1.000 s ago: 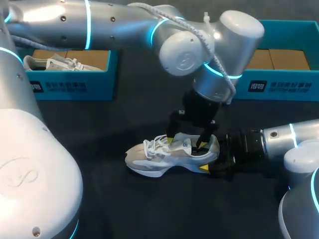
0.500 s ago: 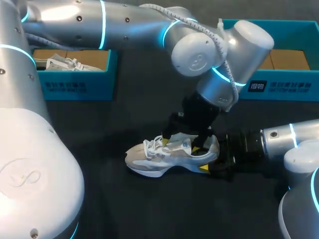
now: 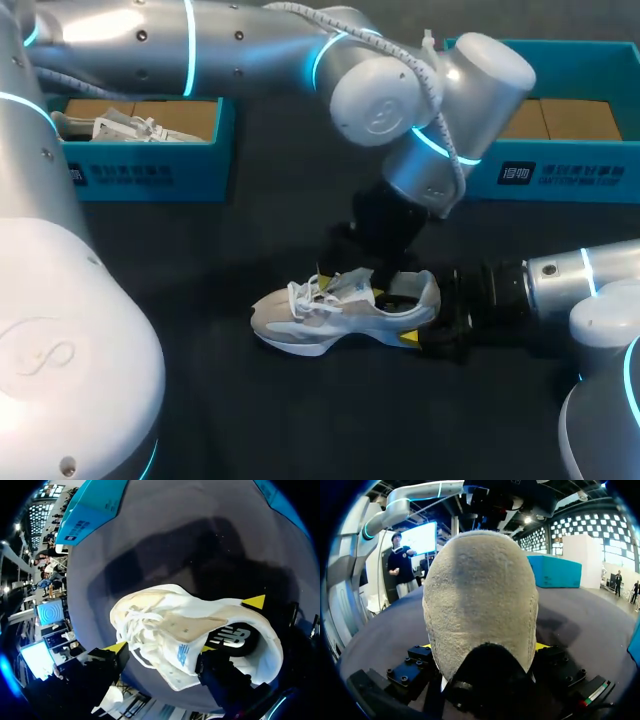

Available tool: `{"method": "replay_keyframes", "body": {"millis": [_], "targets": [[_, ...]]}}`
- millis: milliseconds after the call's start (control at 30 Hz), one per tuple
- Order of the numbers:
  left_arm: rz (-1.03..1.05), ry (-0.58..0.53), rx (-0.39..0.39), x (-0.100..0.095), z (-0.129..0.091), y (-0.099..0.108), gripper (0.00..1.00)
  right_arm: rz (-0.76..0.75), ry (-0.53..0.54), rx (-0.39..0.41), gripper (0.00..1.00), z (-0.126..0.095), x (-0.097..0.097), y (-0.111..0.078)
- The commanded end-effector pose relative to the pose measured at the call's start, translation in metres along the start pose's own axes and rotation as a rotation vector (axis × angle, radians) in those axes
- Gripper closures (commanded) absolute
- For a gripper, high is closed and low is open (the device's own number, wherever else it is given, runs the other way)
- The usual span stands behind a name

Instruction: Take the shoe out of the shoebox, open the shoe tongue, remove and reinsert the insole, then place the shoe into the shoebox

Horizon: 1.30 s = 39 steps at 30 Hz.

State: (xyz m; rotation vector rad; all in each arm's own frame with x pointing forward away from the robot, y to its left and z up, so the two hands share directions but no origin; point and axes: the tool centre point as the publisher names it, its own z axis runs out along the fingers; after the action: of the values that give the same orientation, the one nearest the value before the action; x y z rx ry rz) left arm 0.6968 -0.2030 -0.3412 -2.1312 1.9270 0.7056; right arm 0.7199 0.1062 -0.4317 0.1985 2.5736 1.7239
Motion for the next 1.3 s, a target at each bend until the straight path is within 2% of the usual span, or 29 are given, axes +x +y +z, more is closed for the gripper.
{"method": "replay_keyframes", "body": {"millis": [33, 100, 200, 367, 467, 567, 767, 1000, 1300], "targets": [[-0.086, 0.055, 0.007, -0.019, -0.001, 0.006, 0.33, 0.001, -0.001, 0.004, 1.00, 0.002, 0.001, 0.000], [-0.091, 0.074, 0.012, -0.023, -0.003, 0.006, 0.37, 0.001, -0.001, 0.004, 1.00, 0.002, 0.001, 0.000], [-0.091, 0.095, 0.009, -0.026, -0.005, 0.007, 0.51, 0.001, -0.001, 0.004, 1.00, 0.002, 0.001, 0.000], [-0.088, 0.136, 0.003, -0.023, -0.005, 0.009, 0.60, 0.001, -0.001, 0.004, 1.00, 0.002, 0.001, 0.000], [-0.085, 0.164, 0.000, -0.020, -0.005, 0.011, 0.73, 0.001, -0.001, 0.004, 1.00, 0.002, 0.001, 0.000], [-0.086, 0.205, -0.003, -0.019, -0.006, 0.012, 1.00, 0.001, -0.001, 0.004, 1.00, 0.002, 0.001, 0.000], [-0.074, 0.322, 0.000, -0.030, -0.006, 0.013, 1.00, 0.001, -0.001, 0.004, 1.00, 0.002, 0.001, 0.000], [-0.045, 0.511, 0.016, -0.061, -0.002, 0.019, 1.00, 0.001, -0.001, 0.004, 1.00, 0.002, 0.001, 0.000], [0.033, 0.686, -0.026, -0.086, 0.019, 0.012, 1.00, 0.001, -0.001, 0.004, 1.00, 0.002, 0.001, 0.000]]}}
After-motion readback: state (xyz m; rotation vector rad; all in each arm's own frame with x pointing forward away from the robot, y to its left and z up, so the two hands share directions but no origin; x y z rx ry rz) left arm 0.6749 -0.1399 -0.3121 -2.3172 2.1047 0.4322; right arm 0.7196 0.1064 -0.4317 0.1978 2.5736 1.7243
